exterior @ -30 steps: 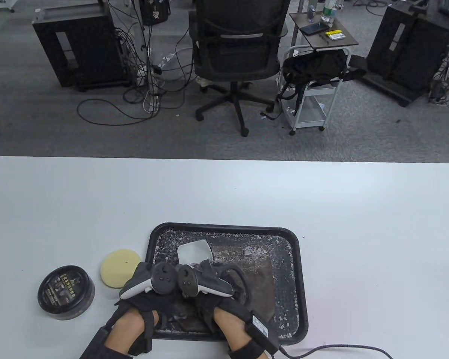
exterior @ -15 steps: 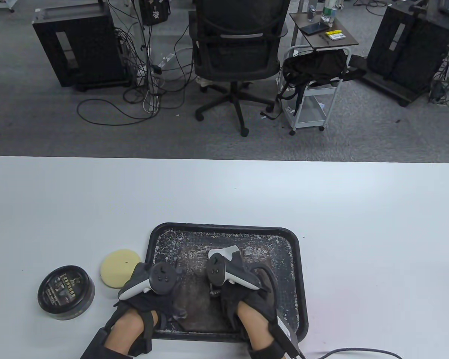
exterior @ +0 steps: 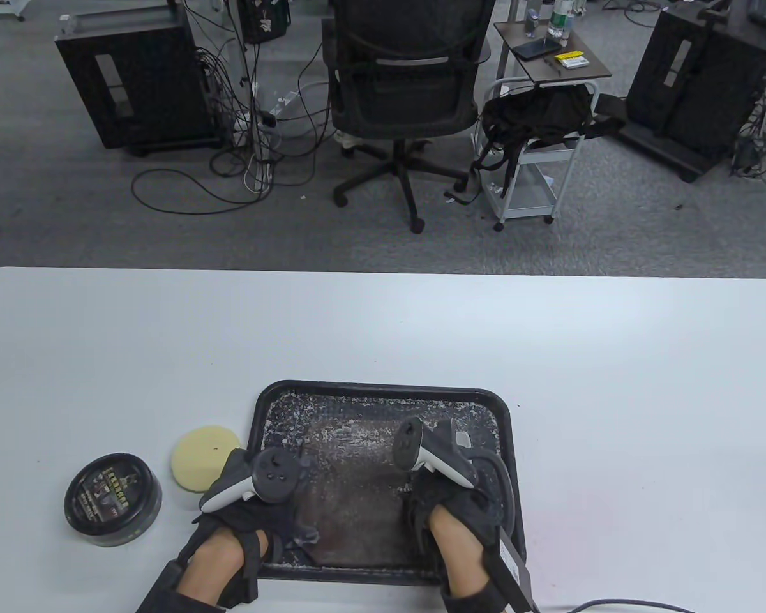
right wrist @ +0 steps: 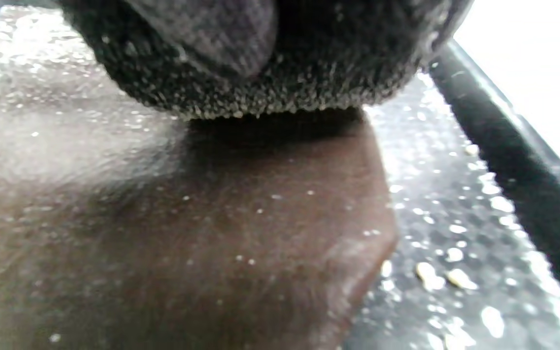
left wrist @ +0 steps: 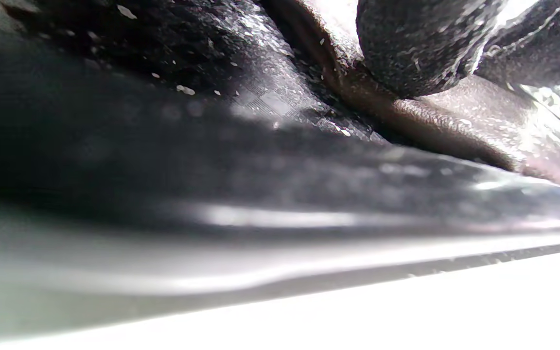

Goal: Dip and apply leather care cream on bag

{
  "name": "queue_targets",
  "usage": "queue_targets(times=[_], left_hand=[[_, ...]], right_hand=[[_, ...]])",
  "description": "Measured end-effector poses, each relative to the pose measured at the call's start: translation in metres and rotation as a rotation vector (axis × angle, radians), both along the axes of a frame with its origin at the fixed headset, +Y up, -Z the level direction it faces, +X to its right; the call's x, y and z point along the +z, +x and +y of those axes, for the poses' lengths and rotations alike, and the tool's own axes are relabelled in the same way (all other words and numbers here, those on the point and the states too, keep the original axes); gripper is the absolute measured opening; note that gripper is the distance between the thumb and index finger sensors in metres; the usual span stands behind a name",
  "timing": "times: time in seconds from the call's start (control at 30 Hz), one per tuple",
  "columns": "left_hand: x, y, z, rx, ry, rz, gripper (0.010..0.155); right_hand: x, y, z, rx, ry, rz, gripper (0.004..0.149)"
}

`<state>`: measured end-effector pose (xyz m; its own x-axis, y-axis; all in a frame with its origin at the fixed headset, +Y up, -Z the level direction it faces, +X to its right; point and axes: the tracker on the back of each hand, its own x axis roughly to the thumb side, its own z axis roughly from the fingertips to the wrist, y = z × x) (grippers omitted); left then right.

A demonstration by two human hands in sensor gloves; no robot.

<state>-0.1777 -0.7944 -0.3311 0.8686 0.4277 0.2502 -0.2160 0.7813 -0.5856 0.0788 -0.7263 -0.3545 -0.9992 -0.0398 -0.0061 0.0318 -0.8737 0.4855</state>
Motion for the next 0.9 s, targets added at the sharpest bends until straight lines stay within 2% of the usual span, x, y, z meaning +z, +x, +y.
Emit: queue_targets(times=[0.13,0.3,0.5,0.63,0.9], left_hand=[[0.000,0.000,0.000,0.001,-0.002,0.003,0.100],[0.000,0.000,-0.001,0.001,-0.002,0.003,0.100],[0.001,0.000,-0.001,0.004,-0.007,0.001,0.100],[0.001,0.000,-0.002,0.010,-0.009,0.002,0.100],[0.001,0.001,-0.003,0.015,-0.012,-0.006,0.105]], right_hand=[[0.000,0.008,0.001,0.027,-0.007,-0.066,0.054],[0.002,-0.005,-0.004,0.039,-0.004,-0.020,0.055],[0.013,-0.052,-0.013,0.085,0.008,0.139,0.057],[0.023,-0.081,-0.017,0.124,0.064,0.232,0.057],[0.035,-0.114,-0.024,0.007,0.178,0.364,0.057]])
